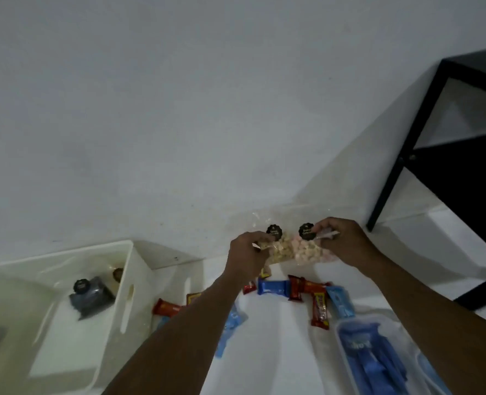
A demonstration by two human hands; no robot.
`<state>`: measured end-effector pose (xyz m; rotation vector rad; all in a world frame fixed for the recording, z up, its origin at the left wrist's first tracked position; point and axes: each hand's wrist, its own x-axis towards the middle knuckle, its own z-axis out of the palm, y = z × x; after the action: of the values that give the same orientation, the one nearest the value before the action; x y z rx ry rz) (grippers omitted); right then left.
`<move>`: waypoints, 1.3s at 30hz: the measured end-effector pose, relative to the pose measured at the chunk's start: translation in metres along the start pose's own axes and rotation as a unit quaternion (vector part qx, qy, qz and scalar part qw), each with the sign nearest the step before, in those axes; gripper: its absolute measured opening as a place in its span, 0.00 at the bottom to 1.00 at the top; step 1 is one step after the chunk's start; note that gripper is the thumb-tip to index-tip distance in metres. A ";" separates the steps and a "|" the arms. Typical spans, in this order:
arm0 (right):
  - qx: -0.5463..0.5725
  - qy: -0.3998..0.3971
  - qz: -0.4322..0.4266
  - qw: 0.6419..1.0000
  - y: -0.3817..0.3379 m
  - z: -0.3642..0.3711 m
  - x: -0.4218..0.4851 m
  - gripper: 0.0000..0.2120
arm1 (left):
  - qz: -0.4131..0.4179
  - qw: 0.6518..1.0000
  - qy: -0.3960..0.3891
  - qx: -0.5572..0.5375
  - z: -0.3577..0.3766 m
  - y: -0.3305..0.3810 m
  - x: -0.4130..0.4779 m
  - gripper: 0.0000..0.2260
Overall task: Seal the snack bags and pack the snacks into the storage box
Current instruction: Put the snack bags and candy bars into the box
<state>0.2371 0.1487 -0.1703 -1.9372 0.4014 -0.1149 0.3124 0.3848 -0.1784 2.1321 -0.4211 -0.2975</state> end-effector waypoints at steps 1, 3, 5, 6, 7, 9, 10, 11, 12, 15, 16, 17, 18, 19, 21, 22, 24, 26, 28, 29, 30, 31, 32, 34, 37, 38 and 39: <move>-0.002 -0.014 -0.012 1.000 -0.022 0.012 -0.005 0.15 | 0.009 1.000 0.011 -0.003 -0.025 0.001 -0.012 0.13; -0.008 -0.036 -0.034 0.999 -0.067 0.045 -0.015 0.13 | 0.017 0.999 0.039 0.003 -0.081 0.000 -0.036 0.12; -0.006 -0.049 -0.063 0.997 -0.113 0.088 -0.027 0.12 | 0.022 0.997 0.068 0.027 -0.144 -0.006 -0.063 0.11; -0.007 -0.055 -0.081 0.995 -0.137 0.113 -0.033 0.13 | 0.018 0.996 0.082 0.038 -0.177 -0.011 -0.076 0.11; -0.008 -0.061 -0.098 0.993 -0.161 0.140 -0.040 0.13 | 0.013 0.994 0.099 0.043 -0.211 -0.017 -0.090 0.10; -0.007 -0.077 -0.124 0.989 -0.205 0.198 -0.055 0.15 | -0.001 0.990 0.130 0.051 -0.278 -0.035 -0.119 0.10; -0.001 -0.089 -0.130 0.988 -0.225 0.229 -0.061 0.16 | -0.012 0.988 0.143 0.060 -0.312 -0.047 -0.133 0.10; 0.008 -0.101 -0.132 0.986 -0.244 0.259 -0.068 0.16 | -0.024 0.985 0.154 0.071 -0.343 -0.060 -0.147 0.10; 0.016 -0.112 -0.131 0.985 -0.261 0.290 -0.076 0.15 | -0.038 0.983 0.162 0.083 -0.372 -0.077 -0.160 0.11; 0.011 -0.134 -0.121 0.984 -0.292 0.378 -0.095 0.11 | -0.091 0.973 0.178 0.117 -0.439 -0.134 -0.196 0.10; 0.003 -0.141 -0.111 0.984 -0.293 0.405 -0.099 0.11 | -0.110 0.969 0.182 0.129 -0.455 -0.155 -0.206 0.10; -0.004 -0.148 -0.097 0.984 -0.292 0.431 -0.102 0.11 | -0.127 0.965 0.184 0.137 -0.467 -0.175 -0.214 0.11; -0.017 -0.153 -0.080 0.985 -0.288 0.454 -0.103 0.11 | -0.142 0.962 0.183 0.142 -0.477 -0.196 -0.220 0.11; -0.031 -0.157 -0.064 0.985 -0.282 0.474 -0.104 0.11 | -0.155 0.961 0.181 0.142 -0.484 -0.215 -0.223 0.12; -0.053 -0.161 -0.035 0.985 -0.266 0.505 -0.100 0.11 | -0.176 0.959 0.171 0.140 -0.489 -0.247 -0.219 0.12; -0.061 -0.159 -0.021 0.985 -0.258 0.515 -0.097 0.10 | -0.180 0.960 0.161 0.139 -0.488 -0.259 -0.212 0.11; -0.081 -0.141 0.008 0.987 -0.242 0.524 -0.088 0.09 | -0.180 0.967 0.130 0.126 -0.478 -0.276 -0.193 0.11; -0.105 -0.091 0.037 0.990 -0.225 0.519 -0.079 0.08 | -0.172 0.976 0.090 0.101 -0.457 -0.286 -0.172 0.11; -0.126 -0.028 0.064 0.990 -0.205 0.506 -0.070 0.12 | -0.153 0.985 0.046 0.069 -0.429 -0.290 -0.155 0.13; -0.140 -0.004 0.083 0.987 -0.196 0.500 -0.067 0.13 | -0.144 0.988 0.023 0.058 -0.414 -0.292 -0.149 0.13; -0.156 0.011 0.097 0.983 -0.189 0.496 -0.065 0.13 | -0.140 0.989 0.003 0.050 -0.400 -0.295 -0.145 0.13; -0.175 0.018 0.103 0.979 -0.183 0.493 -0.063 0.12 | -0.142 0.989 -0.009 0.045 -0.387 -0.298 -0.142 0.11; -0.187 0.020 0.103 0.977 -0.178 0.493 -0.062 0.10 | -0.148 0.988 -0.011 0.043 -0.376 -0.299 -0.140 0.10; -0.187 0.021 0.122 0.975 -0.170 0.496 -0.061 0.05 | -0.164 0.985 -0.016 0.049 -0.362 -0.299 -0.137 0.09; -0.186 0.004 0.159 0.970 -0.169 0.499 -0.065 0.10 | -0.174 0.980 -0.066 0.067 -0.360 -0.291 -0.136 0.12; -0.184 -0.009 0.163 0.969 -0.174 0.497 -0.067 0.12 | -0.181 0.978 -0.081 0.066 -0.364 -0.288 -0.136 0.14; -0.188 -0.022 0.161 0.969 -0.179 0.494 -0.069 0.14 | -0.186 0.975 -0.096 0.072 -0.369 -0.283 -0.138 0.17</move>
<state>0.3436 0.6675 -0.1946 -2.2098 0.7446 0.2305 0.3736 0.8649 -0.2020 2.3293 -0.1499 -0.7098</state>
